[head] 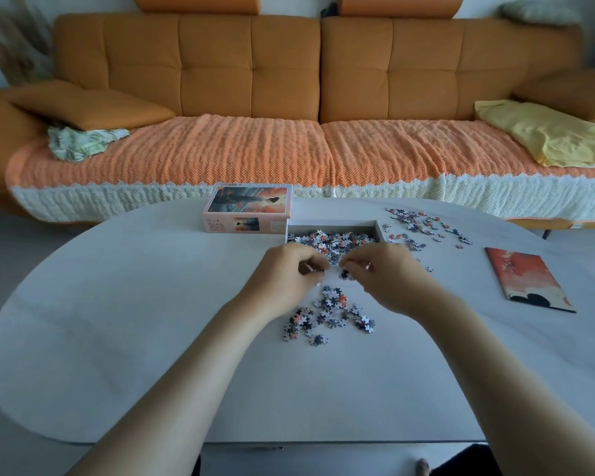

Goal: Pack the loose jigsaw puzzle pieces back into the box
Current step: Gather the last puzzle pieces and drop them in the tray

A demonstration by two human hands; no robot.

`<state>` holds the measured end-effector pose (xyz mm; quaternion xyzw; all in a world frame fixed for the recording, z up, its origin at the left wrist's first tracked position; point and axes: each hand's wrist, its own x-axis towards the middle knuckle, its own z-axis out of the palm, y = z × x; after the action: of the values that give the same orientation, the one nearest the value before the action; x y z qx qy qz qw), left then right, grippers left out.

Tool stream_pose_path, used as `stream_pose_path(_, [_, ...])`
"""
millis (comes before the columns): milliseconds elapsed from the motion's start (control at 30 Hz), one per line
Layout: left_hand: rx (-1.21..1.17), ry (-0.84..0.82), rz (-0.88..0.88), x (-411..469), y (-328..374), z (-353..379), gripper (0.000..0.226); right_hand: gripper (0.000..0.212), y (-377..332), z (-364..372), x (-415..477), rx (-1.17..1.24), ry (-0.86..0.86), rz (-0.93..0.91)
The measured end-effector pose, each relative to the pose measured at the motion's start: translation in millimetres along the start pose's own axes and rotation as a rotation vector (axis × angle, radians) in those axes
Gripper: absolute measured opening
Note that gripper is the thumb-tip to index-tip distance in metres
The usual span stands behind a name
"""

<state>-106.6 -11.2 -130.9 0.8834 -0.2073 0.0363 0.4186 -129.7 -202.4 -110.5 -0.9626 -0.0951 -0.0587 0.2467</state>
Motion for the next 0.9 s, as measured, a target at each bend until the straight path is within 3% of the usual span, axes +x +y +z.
stream_pose_path(167, [-0.034,0.198,0.042,21.9,2.8,-1.7,0.015,0.018,7.5,3.2,20.4,0.088,0.209,0.051])
stream_pose_path(333, [0.145,0.111,0.094,31.2,-13.7,5.4,0.023,0.026,16.5,11.7,31.1,-0.089,0.087,0.065])
stream_pose_path(533, [0.378,0.121,0.264,23.4,-19.6,8.8,0.019,0.028,20.1,15.9,26.6,-0.069,0.180,-0.053])
stream_pose_path(667, [0.405,0.160,0.326,13.6,-15.1,6.8,0.013,0.028,12.5,16.0,14.8,-0.080,0.197,-0.236])
stream_pose_path(800, [0.338,0.077,0.323,-2.6,-3.8,-1.5,0.014,0.032,7.0,9.2,4.7,-0.129,0.290,-0.328])
stream_pose_path(900, [0.379,-0.106,0.207,-15.3,-5.3,-3.7,0.017,0.029,1.5,8.1,-8.0,-0.092,0.112,-0.311])
